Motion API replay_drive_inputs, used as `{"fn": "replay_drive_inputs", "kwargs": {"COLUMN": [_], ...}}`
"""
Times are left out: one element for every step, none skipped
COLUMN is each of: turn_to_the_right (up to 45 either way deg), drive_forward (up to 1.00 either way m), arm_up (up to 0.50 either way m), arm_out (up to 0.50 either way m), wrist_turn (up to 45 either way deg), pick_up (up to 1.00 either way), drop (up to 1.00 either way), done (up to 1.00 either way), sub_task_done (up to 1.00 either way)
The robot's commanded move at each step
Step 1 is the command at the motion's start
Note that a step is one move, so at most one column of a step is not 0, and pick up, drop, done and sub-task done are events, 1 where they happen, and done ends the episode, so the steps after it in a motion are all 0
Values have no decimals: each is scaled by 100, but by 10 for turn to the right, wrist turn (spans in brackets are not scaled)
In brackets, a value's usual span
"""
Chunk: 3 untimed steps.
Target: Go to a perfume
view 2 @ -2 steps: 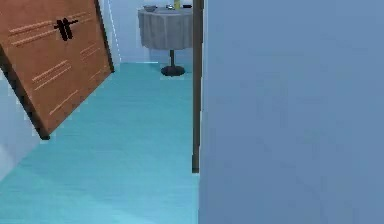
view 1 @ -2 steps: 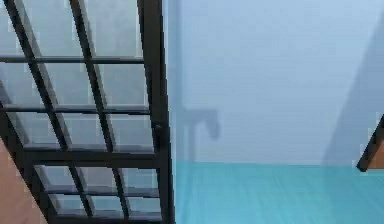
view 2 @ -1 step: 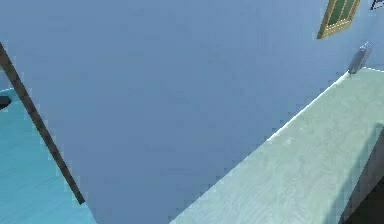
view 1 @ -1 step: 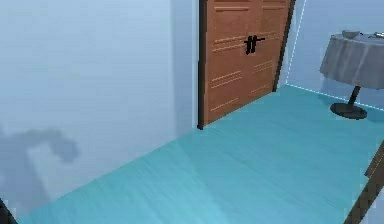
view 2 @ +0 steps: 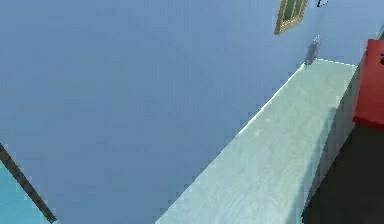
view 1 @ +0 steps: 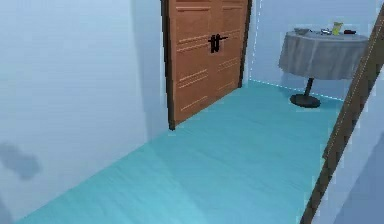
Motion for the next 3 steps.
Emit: {"fn": "replay_drive_inputs", "kwargs": {"turn_to_the_right": [0, 390, 0], "drive_forward": [60, 0, 60], "arm_up": [0, 0, 0], "arm_out": [0, 0, 0], "wrist_turn": [0, 0, 0], "pick_up": [0, 0, 0], "drop": [0, 0, 0], "done": [0, 0, 0], "sub_task_done": [0, 0, 0]}}
